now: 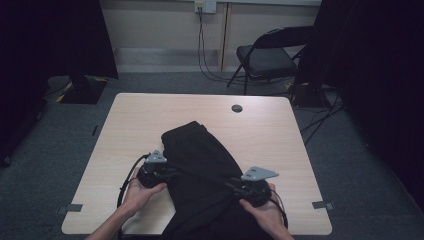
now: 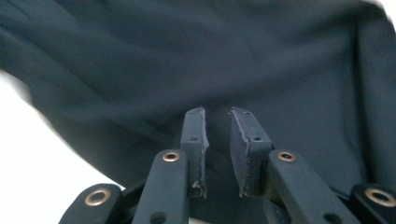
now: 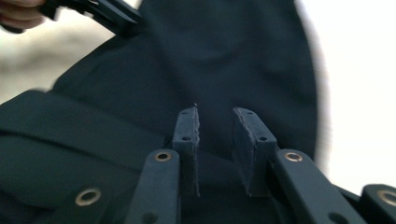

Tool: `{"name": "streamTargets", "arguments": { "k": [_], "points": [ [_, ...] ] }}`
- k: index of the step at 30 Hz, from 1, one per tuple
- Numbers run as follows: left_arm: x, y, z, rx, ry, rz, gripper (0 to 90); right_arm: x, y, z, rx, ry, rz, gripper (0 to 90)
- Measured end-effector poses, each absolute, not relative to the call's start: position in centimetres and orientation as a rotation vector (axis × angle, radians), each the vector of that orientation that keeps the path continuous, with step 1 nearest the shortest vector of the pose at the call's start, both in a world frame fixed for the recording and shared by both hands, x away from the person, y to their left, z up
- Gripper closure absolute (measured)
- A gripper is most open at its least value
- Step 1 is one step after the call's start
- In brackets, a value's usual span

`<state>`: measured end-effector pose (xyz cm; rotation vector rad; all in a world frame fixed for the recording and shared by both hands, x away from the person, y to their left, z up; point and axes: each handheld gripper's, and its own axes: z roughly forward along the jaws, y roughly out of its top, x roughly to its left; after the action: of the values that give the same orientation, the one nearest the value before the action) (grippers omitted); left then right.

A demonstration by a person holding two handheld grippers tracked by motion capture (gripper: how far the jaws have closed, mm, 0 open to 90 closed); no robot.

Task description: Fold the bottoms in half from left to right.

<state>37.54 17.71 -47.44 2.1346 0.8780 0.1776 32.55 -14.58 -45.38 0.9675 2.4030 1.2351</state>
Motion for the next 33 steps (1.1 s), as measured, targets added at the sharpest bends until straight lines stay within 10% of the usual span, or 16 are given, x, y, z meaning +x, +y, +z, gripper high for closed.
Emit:
{"name": "streamTargets", "arguments": {
  "k": [12,33],
  "points": [
    [39.5,15.7,-49.4,2.200,0.843,0.376,69.1,34.8,-9.8,-49.6,0.944,2.537,1.175,54.3],
    [50.6,16.8,-49.6,2.105,1.040,0.518,70.4,45.1,-5.5,-50.1,0.914,2.454,1.143,53.8]
  ]
}}
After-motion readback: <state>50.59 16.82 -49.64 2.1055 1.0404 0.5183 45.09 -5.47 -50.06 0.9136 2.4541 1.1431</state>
